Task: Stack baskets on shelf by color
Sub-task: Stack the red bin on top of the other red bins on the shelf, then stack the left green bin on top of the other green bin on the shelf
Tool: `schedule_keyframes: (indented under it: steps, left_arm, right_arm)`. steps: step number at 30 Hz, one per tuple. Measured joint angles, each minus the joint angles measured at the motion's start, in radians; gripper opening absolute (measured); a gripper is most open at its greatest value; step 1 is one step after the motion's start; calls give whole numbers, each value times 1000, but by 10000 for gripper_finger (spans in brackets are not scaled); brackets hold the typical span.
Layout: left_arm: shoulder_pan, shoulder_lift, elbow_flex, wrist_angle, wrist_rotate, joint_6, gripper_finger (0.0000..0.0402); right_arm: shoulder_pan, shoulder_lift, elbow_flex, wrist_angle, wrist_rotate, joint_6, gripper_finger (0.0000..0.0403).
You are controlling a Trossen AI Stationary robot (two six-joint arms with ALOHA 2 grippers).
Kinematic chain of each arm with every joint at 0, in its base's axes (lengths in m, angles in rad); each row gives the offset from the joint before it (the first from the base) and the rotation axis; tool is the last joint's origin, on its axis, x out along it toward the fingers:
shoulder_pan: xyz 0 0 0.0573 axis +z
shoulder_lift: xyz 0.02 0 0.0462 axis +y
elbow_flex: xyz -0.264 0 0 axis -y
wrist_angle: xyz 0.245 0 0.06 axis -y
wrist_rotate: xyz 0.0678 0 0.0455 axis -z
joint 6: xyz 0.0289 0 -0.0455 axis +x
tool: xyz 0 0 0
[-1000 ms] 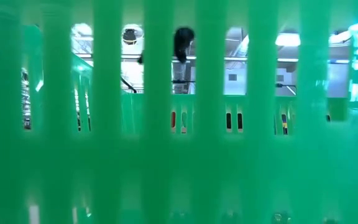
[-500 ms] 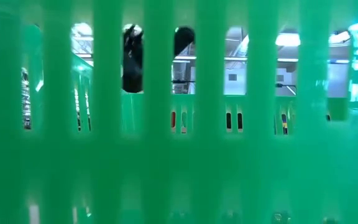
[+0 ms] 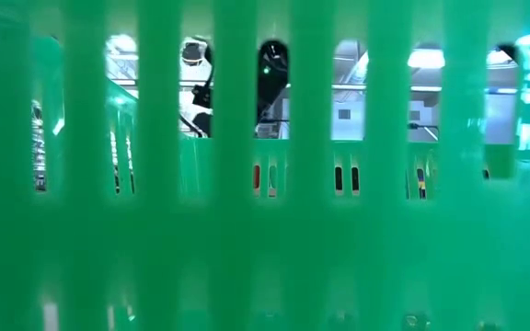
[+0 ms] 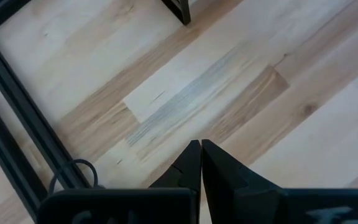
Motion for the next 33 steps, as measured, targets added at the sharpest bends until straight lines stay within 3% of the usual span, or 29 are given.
schedule_keyframes:
  steps: [7, 13, 16, 22, 25, 33]
  left_arm:
    - [0, 0, 0, 0, 7, 5, 0]
    - [0, 0, 0, 3, 38, 6, 0]
    - [0, 1, 0, 9, 123, 32, 0]
    - [-57, 4, 0, 64, 389, 108, 0]
    - [-135, 6, 0, 118, 410, 124, 0]
    - [-315, 9, -31, 122, 362, -197, 0]
  right_arm:
    - [-24, -31, 1, -69, 0, -14, 0]
    - [21, -146, 3, -232, -6, -13, 0]
    - [52, -234, 3, -338, -8, 0, 0]
    - [122, -429, 3, -570, -1, 75, 0]
    - [149, -510, 3, -646, 4, 112, 0]
    - [248, -641, 3, -803, 189, 227, 0]
